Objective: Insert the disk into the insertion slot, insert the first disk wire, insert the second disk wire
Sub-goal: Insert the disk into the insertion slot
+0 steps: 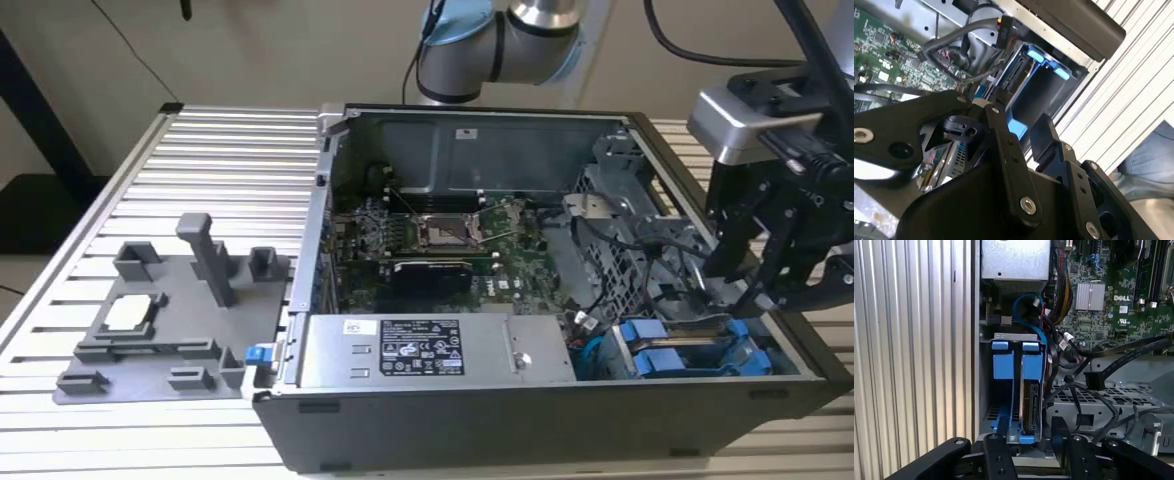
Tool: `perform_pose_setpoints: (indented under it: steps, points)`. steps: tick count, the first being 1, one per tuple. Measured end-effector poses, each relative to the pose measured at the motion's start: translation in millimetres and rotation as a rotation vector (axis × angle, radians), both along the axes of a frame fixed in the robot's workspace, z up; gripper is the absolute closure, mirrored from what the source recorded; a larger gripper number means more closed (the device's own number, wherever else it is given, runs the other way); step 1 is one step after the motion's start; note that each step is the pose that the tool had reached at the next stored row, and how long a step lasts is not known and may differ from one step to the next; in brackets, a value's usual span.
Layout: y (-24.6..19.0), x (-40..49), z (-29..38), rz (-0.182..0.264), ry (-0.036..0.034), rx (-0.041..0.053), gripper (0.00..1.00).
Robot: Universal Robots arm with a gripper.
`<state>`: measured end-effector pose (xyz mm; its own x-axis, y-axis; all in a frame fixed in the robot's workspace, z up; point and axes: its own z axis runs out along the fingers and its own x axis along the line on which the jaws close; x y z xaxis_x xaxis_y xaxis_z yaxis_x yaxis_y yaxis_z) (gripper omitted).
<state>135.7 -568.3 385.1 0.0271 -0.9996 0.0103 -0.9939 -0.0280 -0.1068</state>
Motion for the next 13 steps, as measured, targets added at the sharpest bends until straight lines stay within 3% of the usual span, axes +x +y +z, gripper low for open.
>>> perform_pose_setpoints:
  steps: [3,13]
  points:
    - [2.7,6.1,-0.3,0.002,0.0,-0.0002,0.53]
    - [17.9,20.5,-3.1,0.005,0.0,-0.0001,0.53]
